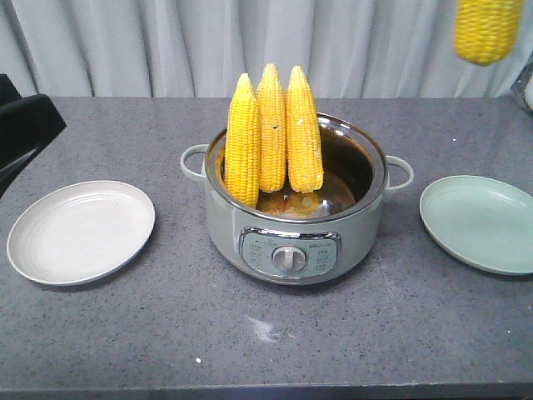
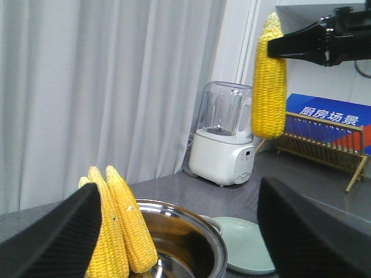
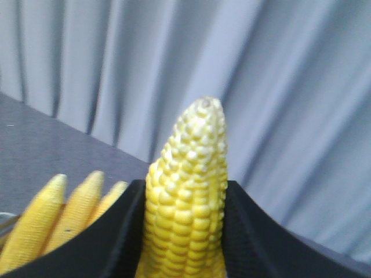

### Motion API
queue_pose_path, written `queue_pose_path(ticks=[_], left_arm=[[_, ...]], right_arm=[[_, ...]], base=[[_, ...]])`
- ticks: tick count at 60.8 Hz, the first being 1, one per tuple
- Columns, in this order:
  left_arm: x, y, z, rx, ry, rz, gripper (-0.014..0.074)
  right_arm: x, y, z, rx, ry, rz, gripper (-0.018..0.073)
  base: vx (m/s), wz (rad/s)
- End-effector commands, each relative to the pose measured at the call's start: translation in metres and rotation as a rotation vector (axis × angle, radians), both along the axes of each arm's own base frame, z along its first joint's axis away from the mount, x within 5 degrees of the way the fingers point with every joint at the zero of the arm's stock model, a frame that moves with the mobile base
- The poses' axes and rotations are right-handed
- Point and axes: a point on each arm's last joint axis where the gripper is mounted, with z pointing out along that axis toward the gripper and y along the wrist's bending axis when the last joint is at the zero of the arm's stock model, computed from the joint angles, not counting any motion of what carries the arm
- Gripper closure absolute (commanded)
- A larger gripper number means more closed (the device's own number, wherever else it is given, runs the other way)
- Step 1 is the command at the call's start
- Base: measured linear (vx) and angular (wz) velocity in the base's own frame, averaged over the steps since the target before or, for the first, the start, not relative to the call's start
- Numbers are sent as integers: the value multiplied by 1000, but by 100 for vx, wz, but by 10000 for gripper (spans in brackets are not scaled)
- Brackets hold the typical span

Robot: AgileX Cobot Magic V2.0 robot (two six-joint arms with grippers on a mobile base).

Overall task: Distribute corn equally
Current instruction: 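Lift the grasped corn ear up out of the pot with the right gripper, then lower the corn ear onto the pale green plate and open the right gripper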

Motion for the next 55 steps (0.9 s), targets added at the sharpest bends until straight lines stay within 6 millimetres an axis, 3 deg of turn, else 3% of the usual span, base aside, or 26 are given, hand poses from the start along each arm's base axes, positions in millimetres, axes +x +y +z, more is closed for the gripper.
queue_pose_path(ticks=[1,9,16,30,39,55], left_arm=[[-3,-1,14,-59,-27,-22,52],[-3,-1,14,-59,-27,-22,52],[-3,-1,14,-59,-27,-22,52],[-3,-1,14,-59,-27,-23,52],[-3,-1,14,-59,-27,-23,52],[-3,-1,14,-59,-27,-23,52]], right_arm=[[-24,-30,23,9,-102,-189,565],[-20,-56,12,12,-7,-283,565],[4,-70,-13,47,107,-304,565],[75,-86,-107,129,421,-249,565],[105,-91,-154,158,549,-215,564],[130,-101,-192,143,640,-235,564]], base=[[0,0],[0,0],[0,0],[0,0],[0,0],[0,0]])
